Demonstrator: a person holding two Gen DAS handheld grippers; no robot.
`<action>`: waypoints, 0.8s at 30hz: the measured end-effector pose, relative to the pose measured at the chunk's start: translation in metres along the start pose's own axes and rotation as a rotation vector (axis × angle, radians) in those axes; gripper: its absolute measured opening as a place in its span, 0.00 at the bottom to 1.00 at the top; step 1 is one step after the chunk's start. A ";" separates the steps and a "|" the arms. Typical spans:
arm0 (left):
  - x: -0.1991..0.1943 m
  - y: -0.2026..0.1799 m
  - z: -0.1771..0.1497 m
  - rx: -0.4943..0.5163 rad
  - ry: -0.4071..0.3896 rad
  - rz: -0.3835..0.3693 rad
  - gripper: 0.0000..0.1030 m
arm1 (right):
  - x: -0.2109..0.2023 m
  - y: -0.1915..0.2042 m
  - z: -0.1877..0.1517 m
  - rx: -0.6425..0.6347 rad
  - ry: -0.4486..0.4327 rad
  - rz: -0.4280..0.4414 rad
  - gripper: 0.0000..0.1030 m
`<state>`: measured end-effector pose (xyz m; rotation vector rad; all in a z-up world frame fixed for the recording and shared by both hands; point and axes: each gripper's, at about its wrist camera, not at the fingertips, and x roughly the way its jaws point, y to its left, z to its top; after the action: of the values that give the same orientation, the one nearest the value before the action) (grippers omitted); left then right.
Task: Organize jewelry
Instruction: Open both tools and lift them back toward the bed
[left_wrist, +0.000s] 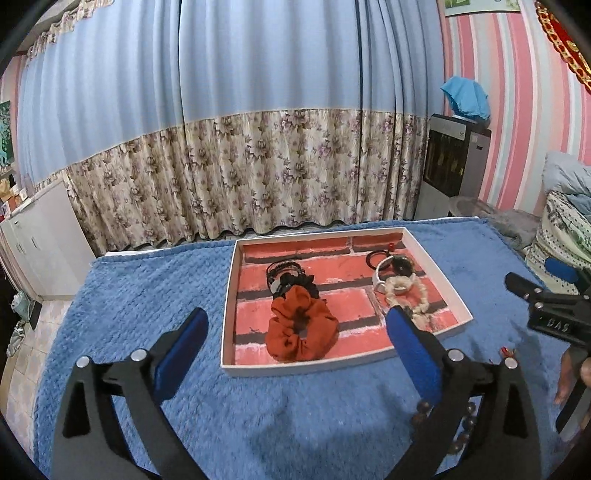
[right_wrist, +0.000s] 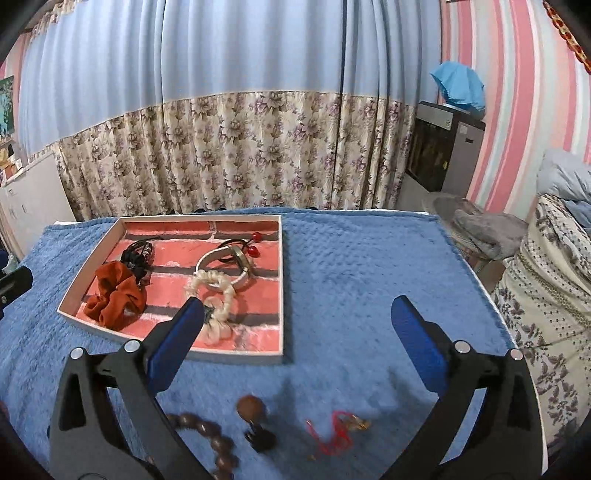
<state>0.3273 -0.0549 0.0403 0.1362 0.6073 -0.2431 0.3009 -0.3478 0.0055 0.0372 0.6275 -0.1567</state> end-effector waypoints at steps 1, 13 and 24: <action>-0.005 -0.001 -0.002 0.000 -0.003 0.003 0.92 | -0.008 -0.005 -0.003 0.001 -0.015 -0.004 0.96; -0.037 -0.020 -0.026 -0.034 0.010 -0.031 0.92 | -0.050 -0.034 -0.036 0.007 -0.067 -0.006 0.96; -0.033 -0.050 -0.046 -0.054 0.059 -0.056 0.92 | -0.043 -0.045 -0.059 0.010 -0.031 -0.012 0.96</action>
<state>0.2625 -0.0883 0.0192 0.0747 0.6765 -0.2775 0.2254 -0.3821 -0.0164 0.0409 0.5960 -0.1719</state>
